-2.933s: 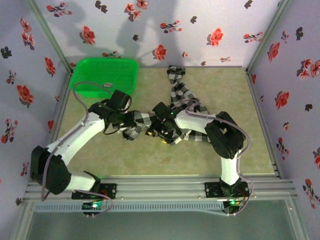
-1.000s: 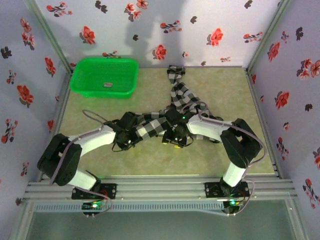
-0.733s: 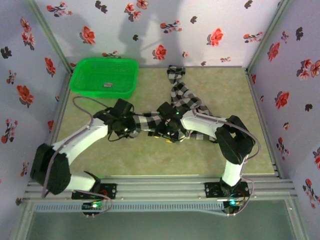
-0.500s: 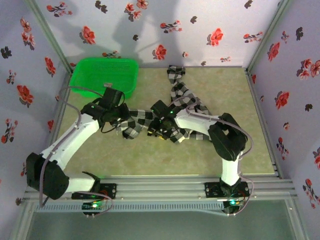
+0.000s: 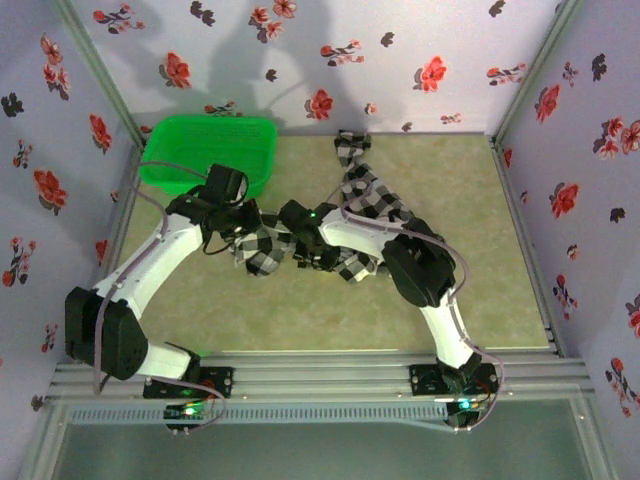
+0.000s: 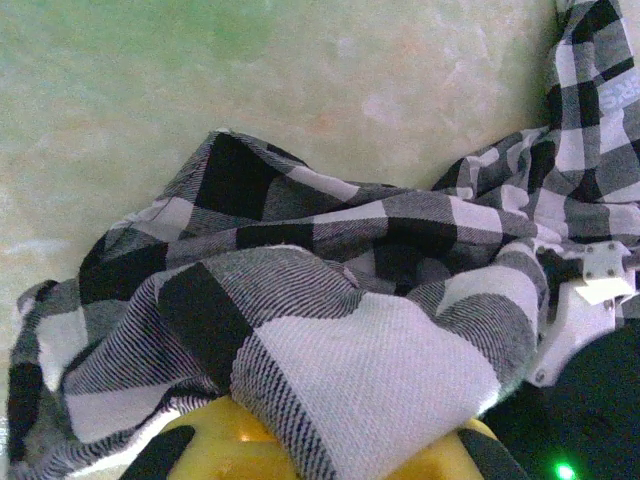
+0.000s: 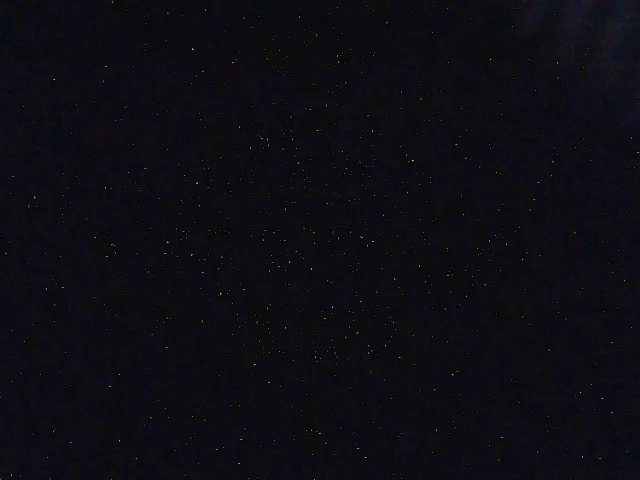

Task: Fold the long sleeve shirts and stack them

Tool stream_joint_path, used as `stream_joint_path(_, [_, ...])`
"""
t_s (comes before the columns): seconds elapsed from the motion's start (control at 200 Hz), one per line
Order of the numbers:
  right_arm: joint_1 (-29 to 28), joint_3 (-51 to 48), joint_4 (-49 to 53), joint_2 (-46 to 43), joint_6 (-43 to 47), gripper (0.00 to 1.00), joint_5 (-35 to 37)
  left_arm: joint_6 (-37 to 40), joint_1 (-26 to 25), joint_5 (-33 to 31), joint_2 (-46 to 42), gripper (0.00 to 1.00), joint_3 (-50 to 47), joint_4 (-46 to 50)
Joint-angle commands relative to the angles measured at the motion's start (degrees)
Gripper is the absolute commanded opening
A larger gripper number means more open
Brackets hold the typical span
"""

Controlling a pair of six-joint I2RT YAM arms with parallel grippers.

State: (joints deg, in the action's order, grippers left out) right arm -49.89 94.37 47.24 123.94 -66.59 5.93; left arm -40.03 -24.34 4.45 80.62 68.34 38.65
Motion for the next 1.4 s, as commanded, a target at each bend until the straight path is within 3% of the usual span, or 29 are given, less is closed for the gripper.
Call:
stream_joint_path(0.0, [-0.4, 2.9, 8.8, 3.3, 3.3, 0.58, 9.1, 2.5, 0.8, 1.4, -0.4, 0.02, 1.0, -0.9])
stream_joint_path(0.09, [-0.1, 2.1, 7.5, 4.8, 2.8, 0.51, 8.4, 2.7, 0.9, 1.7, -0.7, 0.02, 0.0, -1.0])
stream_joint_path(0.21, [0.0, -0.5, 4.4, 4.7, 2.2, 0.16, 7.2, 2.7, 1.3, 1.8, -1.7, 0.02, -1.6, -1.2])
stream_joint_path(0.315, [0.2, -3.3, 1.9, 1.6, 3.4, 0.0, 5.6, 3.2, 1.8, 1.7, -2.6, 0.02, -2.4, -1.2])
stream_joint_path(0.48, [0.1, -9.2, 0.0, -11.8, 8.5, 0.0, -2.6, 5.6, 3.2, 0.7, -3.1, 0.02, -2.2, 1.0])
stream_joint_path(0.685, [1.7, -13.3, 8.5, -38.0, 13.8, 0.0, -7.8, 6.7, 6.9, 0.0, -5.6, 0.02, -1.2, 2.9])
stream_joint_path(0.835, [9.5, -11.3, 10.9, -54.6, 14.6, 0.0, -9.8, 7.3, 7.6, -0.1, -6.8, 0.02, 2.2, 3.1])
stream_joint_path(0.93, [15.9, -12.0, 7.2, -61.0, 15.2, 0.0, -12.3, 7.1, 7.6, -0.1, -6.8, 0.02, 4.7, 3.0])
stream_joint_path(1.025, [19.9, -14.3, 4.8, -61.9, 16.0, 0.0, -16.7, 6.6, 7.6, 0.6, -5.8, 0.02, 6.8, 2.7])
stream_joint_path(1.16, [19.9, -15.8, 5.0, -57.4, 18.6, 0.0, -19.5, 6.4, 7.4, 2.4, -5.3, 0.03, 9.5, 0.5])
stream_joint_path(1.395, [14.1, -9.4, 13.5, -46.8, 28.7, 0.0, -15.5, 12.6, 7.4, 3.5, -4.2, 0.03, 18.2, 0.5])
